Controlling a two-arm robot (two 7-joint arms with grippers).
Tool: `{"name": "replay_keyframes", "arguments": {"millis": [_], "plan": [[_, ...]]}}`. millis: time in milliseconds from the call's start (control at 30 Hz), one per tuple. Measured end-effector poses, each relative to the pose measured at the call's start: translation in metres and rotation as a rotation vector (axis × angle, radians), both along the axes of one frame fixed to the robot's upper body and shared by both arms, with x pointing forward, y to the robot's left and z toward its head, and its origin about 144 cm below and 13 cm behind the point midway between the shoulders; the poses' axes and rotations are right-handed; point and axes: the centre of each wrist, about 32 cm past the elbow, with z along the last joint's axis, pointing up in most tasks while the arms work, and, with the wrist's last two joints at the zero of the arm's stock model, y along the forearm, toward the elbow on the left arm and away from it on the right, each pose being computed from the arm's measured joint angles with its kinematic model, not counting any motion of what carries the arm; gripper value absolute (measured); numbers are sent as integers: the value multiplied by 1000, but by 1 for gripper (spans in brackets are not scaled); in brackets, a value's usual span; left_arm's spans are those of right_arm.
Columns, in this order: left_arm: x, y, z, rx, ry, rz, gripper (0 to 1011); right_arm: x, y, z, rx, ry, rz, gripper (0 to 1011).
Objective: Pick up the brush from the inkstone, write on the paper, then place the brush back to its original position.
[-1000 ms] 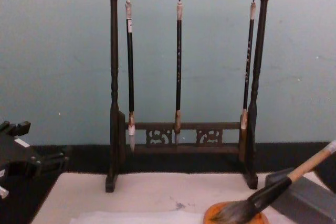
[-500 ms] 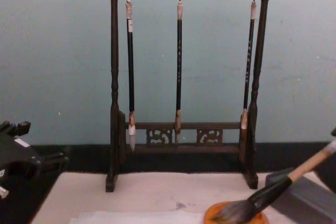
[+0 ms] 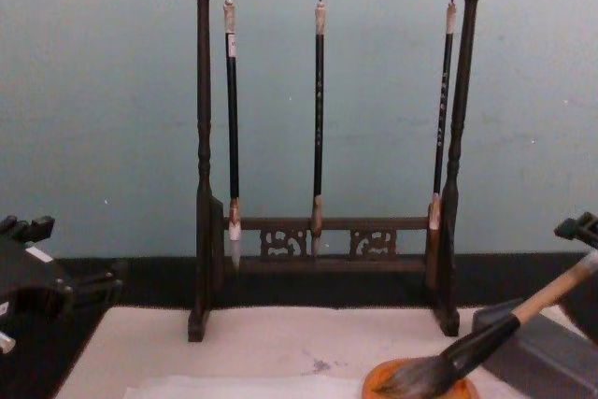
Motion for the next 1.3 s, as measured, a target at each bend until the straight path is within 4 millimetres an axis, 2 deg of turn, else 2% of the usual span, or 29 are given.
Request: {"name": "replay_keyframes", "arguments": {"millis": [433, 567, 800, 833, 900, 1033, 1067, 1167, 1233, 1300], "plan": [[0, 0, 0, 0, 0, 0, 1010, 4, 1, -2, 15, -6, 1, 1000], [0, 0, 0, 0, 0, 0, 1010, 3, 1, -2, 14, -5, 0, 947], [0, 0, 0, 0, 0, 0, 1010, 3, 1, -2, 14, -5, 0, 766], [0, 0, 0, 0, 0, 0, 1010, 3, 1, -2, 14, -5, 0, 708], [0, 0, 0, 0, 0, 0, 1010, 3, 1, -2, 13, -5, 0, 672], [0, 0, 0, 0, 0, 0, 1010, 3, 1, -1, 13, -5, 0, 530], [0, 0, 0, 0, 0, 0, 1010, 3, 1, -1, 13, -5, 0, 530], [0, 0, 0, 0, 0, 0, 1010, 3, 1, -1, 13, -4, 0, 388], [0, 0, 0, 0, 0, 0, 1010, 3, 0, -1, 13, -4, 0, 353], [0, 0, 0, 0, 0, 0, 1010, 3, 0, -1, 13, -4, 0, 266]]}}
